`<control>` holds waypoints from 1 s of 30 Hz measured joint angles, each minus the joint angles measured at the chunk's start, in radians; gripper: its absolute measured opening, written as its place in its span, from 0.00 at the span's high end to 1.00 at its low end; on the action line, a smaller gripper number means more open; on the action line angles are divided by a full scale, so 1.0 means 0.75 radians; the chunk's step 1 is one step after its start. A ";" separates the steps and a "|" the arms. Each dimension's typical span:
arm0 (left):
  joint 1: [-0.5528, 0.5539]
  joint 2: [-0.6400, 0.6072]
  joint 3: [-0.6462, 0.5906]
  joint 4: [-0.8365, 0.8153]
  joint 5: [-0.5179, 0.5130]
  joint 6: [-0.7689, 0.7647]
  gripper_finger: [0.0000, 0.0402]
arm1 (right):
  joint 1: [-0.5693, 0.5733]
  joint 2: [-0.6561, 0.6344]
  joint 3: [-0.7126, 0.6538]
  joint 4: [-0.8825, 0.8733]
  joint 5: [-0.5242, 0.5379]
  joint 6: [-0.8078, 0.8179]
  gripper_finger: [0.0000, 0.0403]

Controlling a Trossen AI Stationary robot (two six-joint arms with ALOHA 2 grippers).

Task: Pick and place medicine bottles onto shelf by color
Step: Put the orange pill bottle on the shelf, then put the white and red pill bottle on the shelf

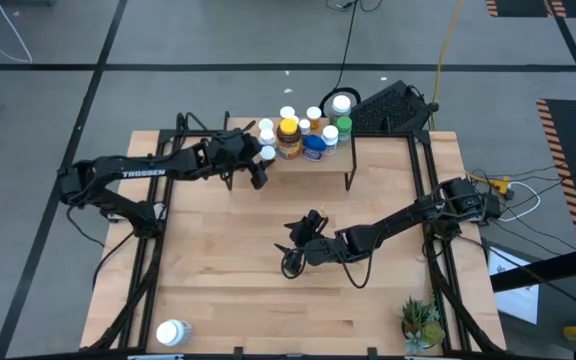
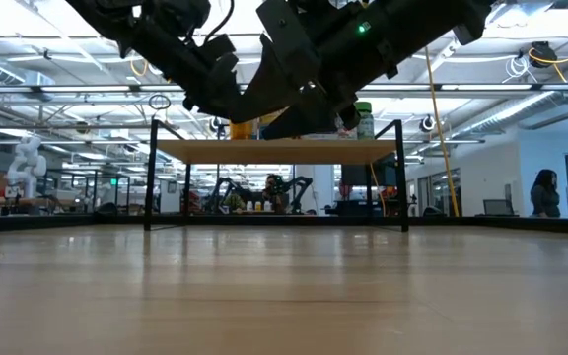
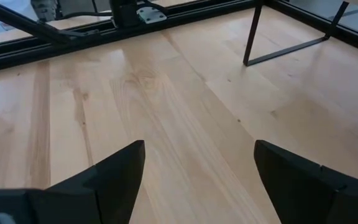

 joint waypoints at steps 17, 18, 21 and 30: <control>0.021 -0.030 0.000 -0.026 -0.006 0.064 0.19 | 0.000 0.000 0.001 0.000 -0.039 0.007 0.26; 0.020 -0.031 0.000 -0.038 -0.006 0.063 0.16 | 0.000 0.000 0.001 -0.001 -0.039 0.007 0.26; 0.006 -0.082 -0.003 -0.118 -0.006 0.057 0.08 | 0.001 0.000 0.001 -0.001 -0.039 0.006 0.26; -0.189 -0.347 0.000 -0.446 -0.007 0.029 0.01 | 0.009 0.001 0.002 0.052 -0.113 -0.057 0.26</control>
